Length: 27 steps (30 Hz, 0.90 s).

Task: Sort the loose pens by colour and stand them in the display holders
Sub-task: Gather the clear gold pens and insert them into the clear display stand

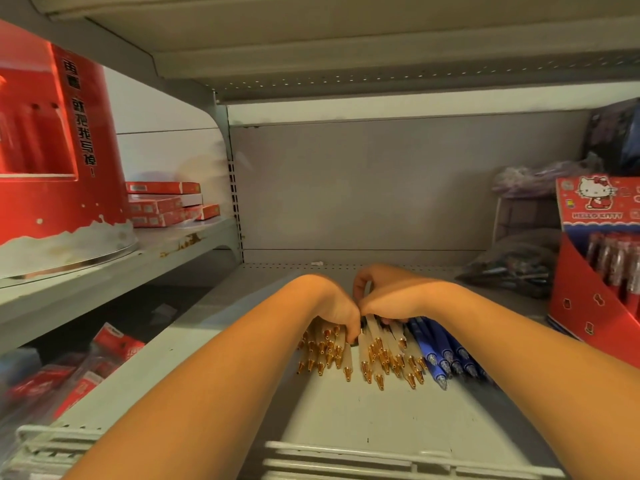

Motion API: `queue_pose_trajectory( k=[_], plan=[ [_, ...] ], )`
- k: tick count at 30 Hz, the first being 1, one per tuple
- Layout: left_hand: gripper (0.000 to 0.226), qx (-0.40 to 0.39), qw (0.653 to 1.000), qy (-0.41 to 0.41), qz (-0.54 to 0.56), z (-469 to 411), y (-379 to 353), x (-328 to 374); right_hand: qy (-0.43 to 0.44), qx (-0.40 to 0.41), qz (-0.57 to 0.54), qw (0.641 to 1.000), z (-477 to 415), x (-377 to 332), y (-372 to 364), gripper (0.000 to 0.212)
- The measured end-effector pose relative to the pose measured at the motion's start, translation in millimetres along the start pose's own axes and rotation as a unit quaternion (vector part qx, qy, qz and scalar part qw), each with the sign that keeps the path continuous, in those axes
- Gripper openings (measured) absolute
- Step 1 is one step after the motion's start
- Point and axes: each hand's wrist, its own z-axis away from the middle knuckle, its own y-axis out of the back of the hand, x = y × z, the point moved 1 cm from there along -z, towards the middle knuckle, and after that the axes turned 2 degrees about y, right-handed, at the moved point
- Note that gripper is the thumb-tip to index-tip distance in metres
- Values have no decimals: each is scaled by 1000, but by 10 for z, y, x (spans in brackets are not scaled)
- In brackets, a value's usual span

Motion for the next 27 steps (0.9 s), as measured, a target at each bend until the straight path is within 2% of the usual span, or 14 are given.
queue_pose_trajectory(
  k=[3, 8, 12, 15, 20, 23, 27],
  plan=[
    [25, -31, 999, 0, -34, -18, 12, 42, -11, 35, -36, 999, 5, 25, 7, 16],
    [19, -10, 999, 15, -48, -16, 13, 51, -22, 74, -85, 993, 38, 81, 41, 10],
    [39, 41, 997, 6, -66, -31, -9, 41, -24, 95, -103, 990, 31, 109, 41, 10],
    [43, 51, 997, -1, -64, -25, -14, 12, -19, 114, -114, 987, 45, 111, 41, 12],
    [34, 16, 997, 38, -58, -19, -30, -2, -4, 146, -135, 980, 57, 100, 51, 10],
    [32, 58, 991, 41, -110, -19, -49, -13, 7, 155, -149, 977, 52, 92, 50, 9],
    [29, 79, 989, 36, -116, -70, -24, -81, 11, 158, -158, 975, 60, 98, 53, 9]
  ],
)
